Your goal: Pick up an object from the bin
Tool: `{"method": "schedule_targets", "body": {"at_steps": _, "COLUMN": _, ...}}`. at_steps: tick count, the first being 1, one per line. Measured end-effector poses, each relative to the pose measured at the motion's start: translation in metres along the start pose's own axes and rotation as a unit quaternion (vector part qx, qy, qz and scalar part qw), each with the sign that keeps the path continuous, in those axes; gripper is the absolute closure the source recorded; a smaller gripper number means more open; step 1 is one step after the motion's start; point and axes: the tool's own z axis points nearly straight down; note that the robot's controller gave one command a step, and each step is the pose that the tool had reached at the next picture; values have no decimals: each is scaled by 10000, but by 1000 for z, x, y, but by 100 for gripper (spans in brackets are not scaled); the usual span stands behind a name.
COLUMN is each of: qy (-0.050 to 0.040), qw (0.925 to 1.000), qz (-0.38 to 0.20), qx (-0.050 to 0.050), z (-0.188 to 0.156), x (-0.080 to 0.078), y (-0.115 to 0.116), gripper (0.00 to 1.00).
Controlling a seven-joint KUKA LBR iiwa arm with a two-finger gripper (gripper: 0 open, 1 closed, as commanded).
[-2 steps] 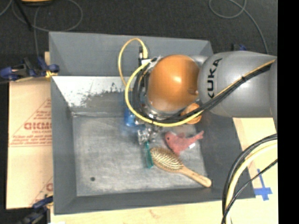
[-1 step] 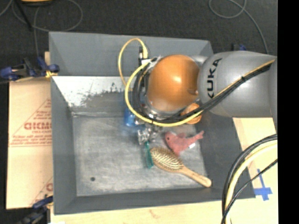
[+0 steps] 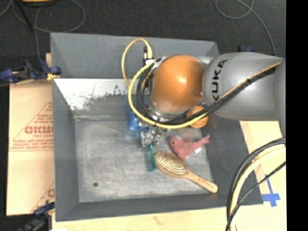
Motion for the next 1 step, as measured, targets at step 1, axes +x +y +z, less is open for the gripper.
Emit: {"method": "schedule_targets", "body": {"at_steps": 1, "qy": 17, "qw": 10000, "qz": -76, "qx": -60, "z": -53, "x": 0, "y": 0, "gripper": 100}}
